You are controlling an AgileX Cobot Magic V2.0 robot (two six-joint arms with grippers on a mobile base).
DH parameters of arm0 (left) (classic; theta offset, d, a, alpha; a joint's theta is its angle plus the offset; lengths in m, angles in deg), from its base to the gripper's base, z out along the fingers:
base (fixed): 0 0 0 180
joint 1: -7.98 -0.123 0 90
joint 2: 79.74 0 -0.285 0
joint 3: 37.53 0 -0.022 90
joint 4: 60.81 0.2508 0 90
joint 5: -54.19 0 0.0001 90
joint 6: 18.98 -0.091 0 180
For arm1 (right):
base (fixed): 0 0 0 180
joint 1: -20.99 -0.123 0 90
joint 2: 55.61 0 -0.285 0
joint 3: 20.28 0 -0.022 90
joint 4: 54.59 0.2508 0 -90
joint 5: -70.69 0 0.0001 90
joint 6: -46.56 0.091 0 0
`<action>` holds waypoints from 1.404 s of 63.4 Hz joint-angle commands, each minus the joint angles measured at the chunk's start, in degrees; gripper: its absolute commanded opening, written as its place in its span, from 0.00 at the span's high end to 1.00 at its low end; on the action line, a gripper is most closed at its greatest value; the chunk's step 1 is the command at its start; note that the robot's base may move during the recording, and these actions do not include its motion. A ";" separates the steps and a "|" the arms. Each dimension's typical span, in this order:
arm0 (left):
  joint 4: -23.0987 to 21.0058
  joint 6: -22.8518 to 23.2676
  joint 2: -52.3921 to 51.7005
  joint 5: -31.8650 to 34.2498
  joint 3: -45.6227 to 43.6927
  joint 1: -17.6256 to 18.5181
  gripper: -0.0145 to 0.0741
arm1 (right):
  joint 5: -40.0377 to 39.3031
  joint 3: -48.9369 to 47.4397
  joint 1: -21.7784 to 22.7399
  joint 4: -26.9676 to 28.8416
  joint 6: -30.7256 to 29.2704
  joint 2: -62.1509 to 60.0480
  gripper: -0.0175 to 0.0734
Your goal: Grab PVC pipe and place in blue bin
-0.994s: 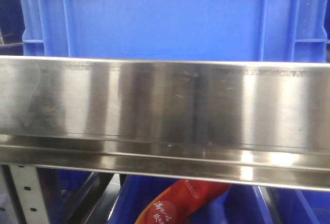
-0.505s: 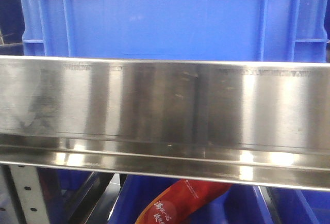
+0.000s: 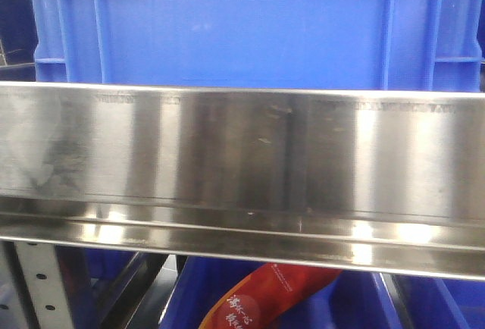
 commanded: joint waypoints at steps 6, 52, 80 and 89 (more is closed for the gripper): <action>-0.52 -0.86 -0.39 0.92 -0.03 -0.22 0.96 | -0.94 0.06 0.32 -0.21 -0.08 -0.32 0.47; -0.52 -0.86 -0.36 1.74 -0.03 -0.22 0.96 | -0.94 0.06 0.32 -0.21 -0.08 -0.32 0.47; -0.52 -0.86 -0.36 1.74 -0.03 -0.22 0.96 | -0.83 0.06 0.32 -0.21 -0.08 -0.32 0.47; -0.52 -0.86 -0.36 1.74 -0.03 -0.22 0.96 | -0.51 0.06 0.32 -0.21 -0.08 -0.32 0.47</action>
